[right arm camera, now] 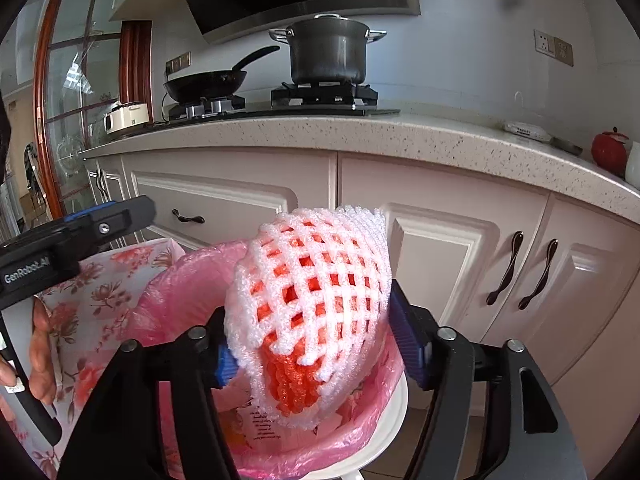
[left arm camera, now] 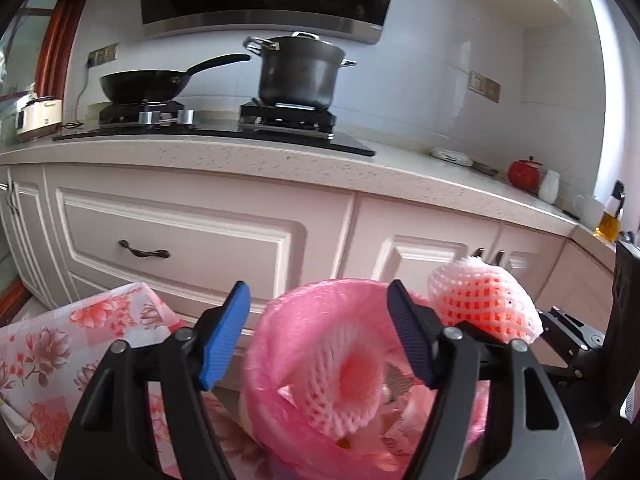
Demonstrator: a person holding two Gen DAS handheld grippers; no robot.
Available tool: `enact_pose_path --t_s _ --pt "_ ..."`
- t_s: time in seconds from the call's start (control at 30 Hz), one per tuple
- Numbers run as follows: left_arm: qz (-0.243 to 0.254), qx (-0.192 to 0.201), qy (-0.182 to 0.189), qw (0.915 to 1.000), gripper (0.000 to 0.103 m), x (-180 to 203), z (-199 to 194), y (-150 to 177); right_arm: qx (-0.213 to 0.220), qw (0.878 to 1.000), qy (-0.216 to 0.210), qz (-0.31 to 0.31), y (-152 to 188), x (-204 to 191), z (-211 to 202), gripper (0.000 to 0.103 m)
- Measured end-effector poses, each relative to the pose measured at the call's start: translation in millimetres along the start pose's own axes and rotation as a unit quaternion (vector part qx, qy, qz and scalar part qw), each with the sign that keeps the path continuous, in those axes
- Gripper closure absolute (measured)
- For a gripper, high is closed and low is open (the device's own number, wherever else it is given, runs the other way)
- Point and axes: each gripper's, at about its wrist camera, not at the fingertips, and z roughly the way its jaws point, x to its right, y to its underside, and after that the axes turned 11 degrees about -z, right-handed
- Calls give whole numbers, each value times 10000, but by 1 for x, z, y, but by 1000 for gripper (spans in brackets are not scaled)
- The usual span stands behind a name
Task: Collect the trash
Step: 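Open both tools over the pink bin to drop the foam nets, then move both open tools back toward the white tissue rolls on the table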
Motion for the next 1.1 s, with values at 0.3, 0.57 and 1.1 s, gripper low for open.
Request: enact_pose_path --t_s 0.3,0.57,1.1 --pt "-33 484 -789 9957 11 -42 -49 3 26 9997 -99 -210 -6 -21 4 20" --pt "22 857 -1575 9838 5 -89 -156 24 273 9994 -220 -35 -14 -41 -49 19" --pt "-75 754 -2174 9731 5 -165 -314 92 88 9951 -986 -59 14 -172 -123 18"
